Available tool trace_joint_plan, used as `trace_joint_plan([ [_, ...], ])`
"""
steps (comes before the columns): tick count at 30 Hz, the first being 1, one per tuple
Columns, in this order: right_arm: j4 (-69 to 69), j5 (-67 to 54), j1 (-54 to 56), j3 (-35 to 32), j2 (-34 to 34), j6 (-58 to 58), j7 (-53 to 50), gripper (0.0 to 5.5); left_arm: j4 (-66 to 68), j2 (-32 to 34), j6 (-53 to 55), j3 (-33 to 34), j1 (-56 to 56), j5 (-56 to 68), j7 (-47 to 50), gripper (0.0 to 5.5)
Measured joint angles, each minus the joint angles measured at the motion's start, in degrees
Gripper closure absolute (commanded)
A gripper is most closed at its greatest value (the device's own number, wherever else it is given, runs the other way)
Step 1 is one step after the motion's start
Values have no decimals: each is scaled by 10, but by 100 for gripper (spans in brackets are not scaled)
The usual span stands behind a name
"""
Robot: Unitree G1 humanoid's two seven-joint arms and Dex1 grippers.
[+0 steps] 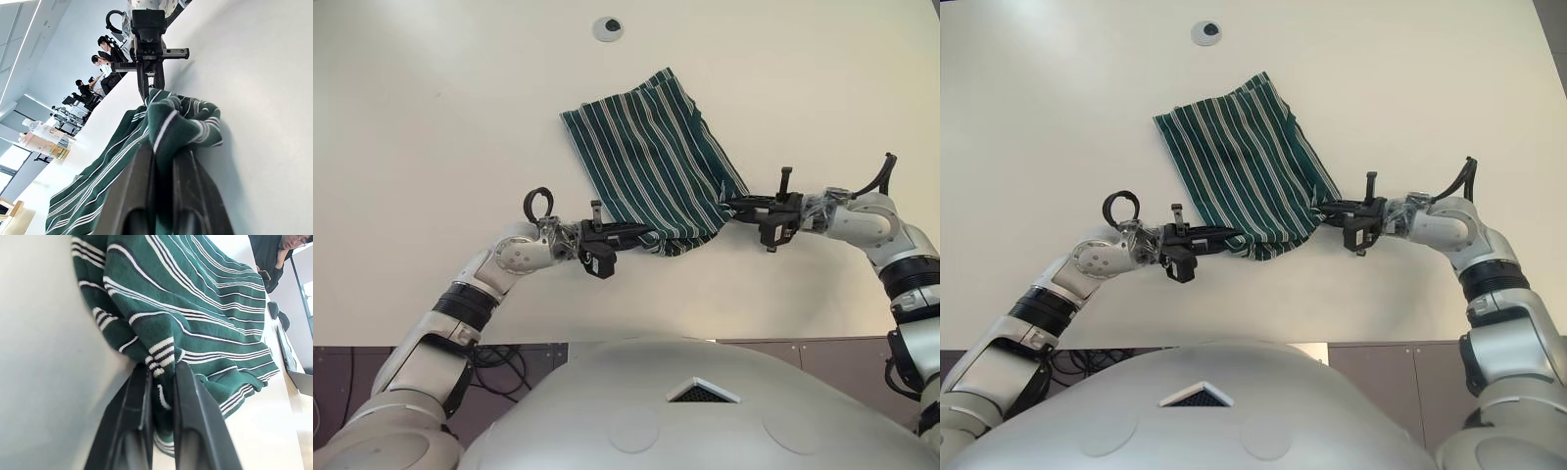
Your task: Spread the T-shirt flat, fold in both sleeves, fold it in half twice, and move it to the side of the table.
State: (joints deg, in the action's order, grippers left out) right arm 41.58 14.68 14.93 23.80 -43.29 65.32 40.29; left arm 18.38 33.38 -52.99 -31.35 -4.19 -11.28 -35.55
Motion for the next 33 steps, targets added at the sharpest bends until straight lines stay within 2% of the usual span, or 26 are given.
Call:
trace_joint_plan([
  [3,-12,-36,-7,4,-1,-23,24,531,0,0,2,-1,0,6,-2,536],
  [6,-128,-164,-62,15,-24,-137,118,531,-49,16,59,-25,30,104,-77,539],
  [11,-399,-357,-165,9,-148,-373,251,532,-207,141,283,-43,105,340,-274,541],
  [16,-561,-458,-242,-41,-231,-522,306,533,-304,213,402,-2,144,453,-376,541],
  [21,-654,-483,-293,-80,-232,-593,320,533,-337,240,446,45,186,496,-435,541],
  [26,-689,-476,-305,-101,-222,-632,305,533,-354,244,481,94,205,528,-468,541],
  [33,-659,-478,-217,-118,-149,-750,236,533,-300,177,582,164,151,576,-438,541],
])
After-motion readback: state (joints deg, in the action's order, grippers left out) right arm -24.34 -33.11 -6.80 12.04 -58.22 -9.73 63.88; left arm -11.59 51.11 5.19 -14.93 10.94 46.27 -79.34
